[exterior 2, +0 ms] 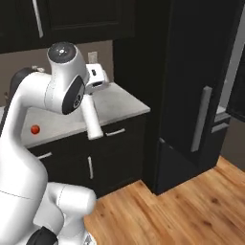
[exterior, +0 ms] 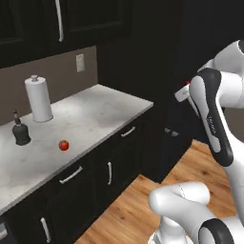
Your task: Place the liquors on the top shelf of the fridge to keep them out of children's reach, and place the apple on lower shelves for easy access.
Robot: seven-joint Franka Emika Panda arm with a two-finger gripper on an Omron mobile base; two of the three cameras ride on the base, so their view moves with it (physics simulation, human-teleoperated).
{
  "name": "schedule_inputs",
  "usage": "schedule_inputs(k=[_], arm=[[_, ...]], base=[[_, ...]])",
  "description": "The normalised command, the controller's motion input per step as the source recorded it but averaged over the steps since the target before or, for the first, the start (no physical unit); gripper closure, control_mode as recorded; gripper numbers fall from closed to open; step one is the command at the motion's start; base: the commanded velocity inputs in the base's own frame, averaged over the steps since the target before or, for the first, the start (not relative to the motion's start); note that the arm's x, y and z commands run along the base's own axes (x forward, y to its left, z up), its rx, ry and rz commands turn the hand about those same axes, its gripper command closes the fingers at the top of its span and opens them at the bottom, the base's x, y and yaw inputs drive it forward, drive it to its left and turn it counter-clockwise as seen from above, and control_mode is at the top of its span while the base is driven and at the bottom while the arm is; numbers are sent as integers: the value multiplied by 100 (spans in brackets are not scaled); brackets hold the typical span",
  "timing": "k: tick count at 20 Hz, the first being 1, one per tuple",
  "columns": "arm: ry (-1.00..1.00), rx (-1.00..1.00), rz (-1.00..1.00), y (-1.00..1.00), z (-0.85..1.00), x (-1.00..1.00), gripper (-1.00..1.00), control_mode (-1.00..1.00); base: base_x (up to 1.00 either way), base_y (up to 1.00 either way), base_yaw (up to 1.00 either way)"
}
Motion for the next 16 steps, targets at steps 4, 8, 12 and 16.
schedule_inputs(k=[4,8,12,16], arm=[[0,0,0,0,0,0,100,100],[0,0,0,0,0,0,100,100],[0,0,0,0,0,0,100,100],[0,0,0,0,0,0,100,100]], base=[[3,-91,-48],[10,-100,-49],[23,-100,-52],[53,-74,-19]])
